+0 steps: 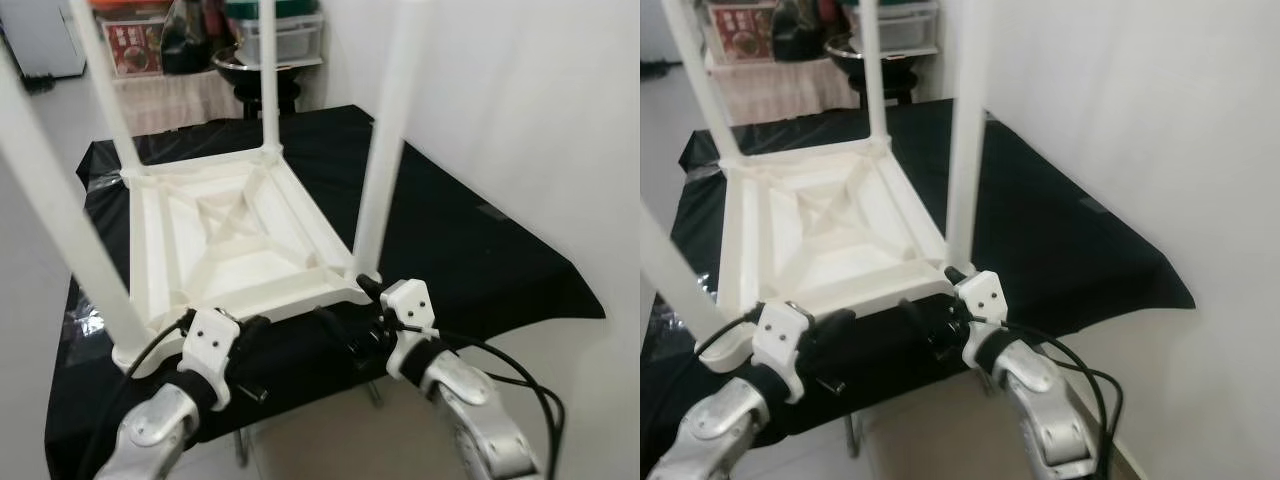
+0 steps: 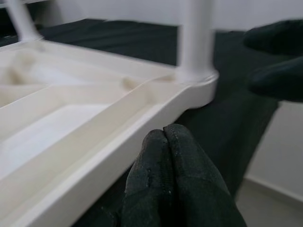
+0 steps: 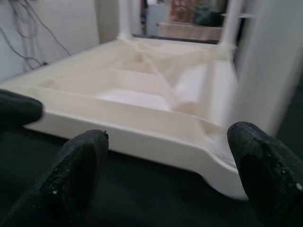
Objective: Building children table
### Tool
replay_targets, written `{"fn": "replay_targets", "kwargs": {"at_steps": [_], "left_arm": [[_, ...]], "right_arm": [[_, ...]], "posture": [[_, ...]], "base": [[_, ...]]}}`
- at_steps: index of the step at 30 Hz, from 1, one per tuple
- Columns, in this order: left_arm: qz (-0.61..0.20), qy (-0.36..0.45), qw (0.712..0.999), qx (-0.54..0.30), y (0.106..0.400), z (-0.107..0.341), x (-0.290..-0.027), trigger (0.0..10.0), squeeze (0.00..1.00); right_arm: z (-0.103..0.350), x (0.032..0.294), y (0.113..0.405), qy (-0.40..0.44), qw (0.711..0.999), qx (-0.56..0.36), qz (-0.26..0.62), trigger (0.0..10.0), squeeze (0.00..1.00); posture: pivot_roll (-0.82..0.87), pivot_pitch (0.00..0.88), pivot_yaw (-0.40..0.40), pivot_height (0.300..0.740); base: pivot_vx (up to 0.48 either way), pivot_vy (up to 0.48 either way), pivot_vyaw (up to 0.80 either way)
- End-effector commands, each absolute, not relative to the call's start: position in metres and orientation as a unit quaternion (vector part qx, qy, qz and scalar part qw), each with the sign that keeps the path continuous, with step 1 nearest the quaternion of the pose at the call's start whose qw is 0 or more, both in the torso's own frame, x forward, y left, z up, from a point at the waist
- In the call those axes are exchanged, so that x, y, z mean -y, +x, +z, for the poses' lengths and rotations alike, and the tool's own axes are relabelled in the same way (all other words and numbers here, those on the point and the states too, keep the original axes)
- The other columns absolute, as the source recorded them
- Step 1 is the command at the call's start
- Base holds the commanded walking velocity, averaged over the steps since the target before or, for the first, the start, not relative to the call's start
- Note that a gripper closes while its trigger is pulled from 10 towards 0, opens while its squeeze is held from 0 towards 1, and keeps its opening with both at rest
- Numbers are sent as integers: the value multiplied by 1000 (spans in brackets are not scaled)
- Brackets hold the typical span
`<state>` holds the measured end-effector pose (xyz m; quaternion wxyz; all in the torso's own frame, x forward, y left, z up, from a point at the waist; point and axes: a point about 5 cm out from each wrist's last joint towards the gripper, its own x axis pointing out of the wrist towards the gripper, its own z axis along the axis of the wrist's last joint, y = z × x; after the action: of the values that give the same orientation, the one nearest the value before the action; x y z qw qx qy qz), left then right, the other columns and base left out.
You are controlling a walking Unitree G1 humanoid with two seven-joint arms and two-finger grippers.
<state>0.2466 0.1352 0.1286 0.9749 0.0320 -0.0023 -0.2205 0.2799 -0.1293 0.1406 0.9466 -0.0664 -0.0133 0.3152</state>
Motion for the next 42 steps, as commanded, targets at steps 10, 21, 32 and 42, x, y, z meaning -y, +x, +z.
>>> {"fn": "replay_targets", "kwargs": {"at_steps": [10,21,32,42], "left_arm": [[-89,51,995,17,241,126,-167,10000,1000],[-2,65,998,24,243,126,-182,10000,1000],[-2,36,999,15,247,123,-178,10000,1000],[-34,35,999,9,252,125,-168,10000,0]], "right_arm": [[138,120,278,-100,934,2,342,10000,0],[135,127,293,-105,953,-7,284,10000,0],[134,127,295,-110,954,-10,279,10000,0],[133,122,296,-106,949,-11,295,10000,0]], "posture": [[-63,46,-6,740],[-61,50,-10,740],[-57,63,-15,740],[-53,62,-8,740]], "base": [[0,0,0],[0,0,0],[0,0,0],[0,0,689]]}}
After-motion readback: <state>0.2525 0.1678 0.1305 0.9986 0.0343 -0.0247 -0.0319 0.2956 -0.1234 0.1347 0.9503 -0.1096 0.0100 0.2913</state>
